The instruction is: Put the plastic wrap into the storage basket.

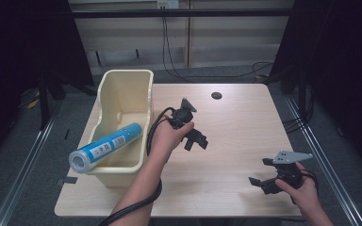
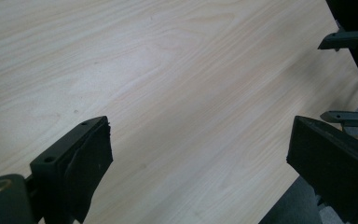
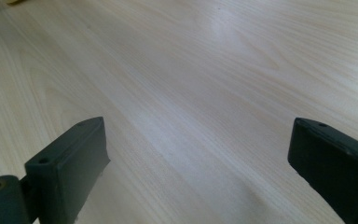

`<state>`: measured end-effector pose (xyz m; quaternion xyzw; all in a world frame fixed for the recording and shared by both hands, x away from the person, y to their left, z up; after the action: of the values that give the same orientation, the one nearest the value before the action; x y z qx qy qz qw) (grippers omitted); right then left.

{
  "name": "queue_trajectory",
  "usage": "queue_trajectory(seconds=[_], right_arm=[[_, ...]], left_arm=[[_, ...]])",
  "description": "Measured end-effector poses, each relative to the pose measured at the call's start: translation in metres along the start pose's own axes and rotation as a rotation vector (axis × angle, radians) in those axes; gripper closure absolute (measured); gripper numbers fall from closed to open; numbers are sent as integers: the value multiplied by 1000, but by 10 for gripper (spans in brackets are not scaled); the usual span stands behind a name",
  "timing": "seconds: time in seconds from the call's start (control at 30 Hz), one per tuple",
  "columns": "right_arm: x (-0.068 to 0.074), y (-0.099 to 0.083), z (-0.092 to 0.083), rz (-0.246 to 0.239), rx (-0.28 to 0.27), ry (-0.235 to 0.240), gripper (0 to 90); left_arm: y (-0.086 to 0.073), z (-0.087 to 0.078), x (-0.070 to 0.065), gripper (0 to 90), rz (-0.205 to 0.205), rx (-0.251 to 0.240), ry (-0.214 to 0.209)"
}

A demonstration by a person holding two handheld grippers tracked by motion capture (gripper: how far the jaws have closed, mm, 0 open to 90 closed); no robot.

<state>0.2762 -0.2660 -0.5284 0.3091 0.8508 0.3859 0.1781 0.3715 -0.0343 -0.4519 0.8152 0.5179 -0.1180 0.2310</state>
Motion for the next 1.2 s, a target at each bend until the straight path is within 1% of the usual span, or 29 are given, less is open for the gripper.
queue_trajectory(seconds=[0.1,0.2,0.27,0.3,0.33,0.37,0.4,0.43,0.47,0.5,0.53,0.6,0.63,0.73,0.8,0.83,0.97,1.0,1.03,1.07,1.2], right_arm=[[0,0,0,2,4,1,46],[0,0,0,2,3,2,46],[0,0,1,0,3,1,46],[0,0,1,-3,0,2,46],[0,0,1,0,2,1,46],[0,0,1,1,2,1,46],[0,0,1,1,2,1,46],[0,0,1,-2,2,2,46],[0,0,1,-3,3,1,46],[0,0,1,-3,3,0,46],[0,0,1,-3,3,0,46],[0,0,2,-5,4,1,47],[0,0,2,-5,4,1,47],[0,0,2,-6,4,-1,47],[0,0,2,-8,5,-1,47],[0,0,3,-12,3,1,47],[1,-1,4,-6,10,4,47],[1,-1,4,-12,11,5,47],[1,-1,5,-12,14,2,47],[1,-1,5,-12,14,2,47],[2,-2,7,-27,25,3,47]], left_arm=[[-2,5,0,61,3,5,3],[-3,10,0,62,22,-3,10],[-5,13,-2,60,22,-2,0],[-6,14,-2,59,27,6,-4],[-7,16,-2,58,23,-1,0],[-8,16,-1,59,32,5,1],[-8,16,-1,60,32,5,1],[-8,18,-1,60,38,-1,1],[-8,19,-2,60,26,-11,-3],[-10,20,-2,59,33,0,-13],[-10,22,-2,59,27,-7,-13],[-13,27,0,60,41,-6,-7],[-13,27,0,60,41,-6,-7],[-18,35,3,58,35,-3,-15],[-19,36,4,59,38,-4,-12],[-20,38,6,60,41,-7,-3],[-26,48,9,59,37,-4,-17],[-27,50,10,58,42,-2,-14],[-29,54,10,59,38,-5,-9],[-29,54,10,59,38,-5,-9],[-33,61,10,57,57,-7,-15]])
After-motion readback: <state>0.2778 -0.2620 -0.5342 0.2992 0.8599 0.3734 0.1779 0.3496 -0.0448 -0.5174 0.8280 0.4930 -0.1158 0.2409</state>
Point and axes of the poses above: each handheld gripper's, and its own axes: z roughly forward along the jaws, y roughly out of its top, x roughly to its left, the point moved 9 cm from there along z, roughly forward along the jaws, and after that the axes turned 12 degrees about -z, right-handed, at the moved point
